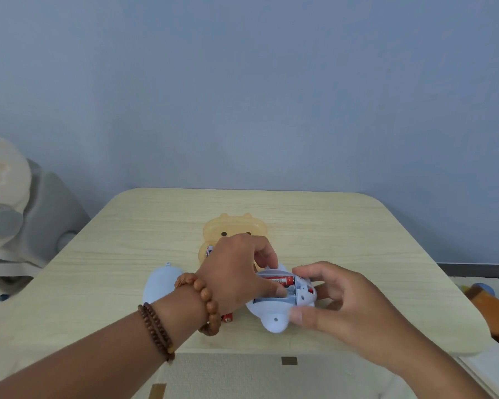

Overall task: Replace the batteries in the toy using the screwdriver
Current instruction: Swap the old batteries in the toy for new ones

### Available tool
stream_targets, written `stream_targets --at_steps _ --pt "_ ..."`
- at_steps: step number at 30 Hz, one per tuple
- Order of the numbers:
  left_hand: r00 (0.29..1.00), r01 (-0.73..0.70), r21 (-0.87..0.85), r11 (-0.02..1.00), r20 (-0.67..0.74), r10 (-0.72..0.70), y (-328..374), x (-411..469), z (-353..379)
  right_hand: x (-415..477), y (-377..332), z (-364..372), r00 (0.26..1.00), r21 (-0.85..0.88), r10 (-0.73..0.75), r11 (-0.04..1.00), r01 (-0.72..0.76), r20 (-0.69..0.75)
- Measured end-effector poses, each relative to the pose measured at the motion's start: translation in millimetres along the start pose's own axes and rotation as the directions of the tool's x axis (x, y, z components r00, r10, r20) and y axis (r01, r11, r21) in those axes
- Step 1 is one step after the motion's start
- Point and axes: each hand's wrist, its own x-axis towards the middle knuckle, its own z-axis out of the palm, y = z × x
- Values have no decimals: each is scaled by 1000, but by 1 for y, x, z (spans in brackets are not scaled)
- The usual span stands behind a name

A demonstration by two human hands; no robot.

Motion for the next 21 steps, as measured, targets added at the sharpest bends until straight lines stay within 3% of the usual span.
stream_targets --at_steps 4,9,15,21 --pt "999 -5 22 1000 -38 6 5 -1 6 10 -13 6 985 242 155 961 -132 -78" --pt "996 -50 27 998 -78 52 5 -7 9 17 -11 17 968 177 178 973 -147 -175" --pt "990 98 -195 976 -83 -116 -6 -13 12 16 -7 15 965 182 144 978 -105 -219" --pt "985 39 -237 971 -153 -77 -7 -17 22 21 -9 20 950 194 157 975 -105 -272"
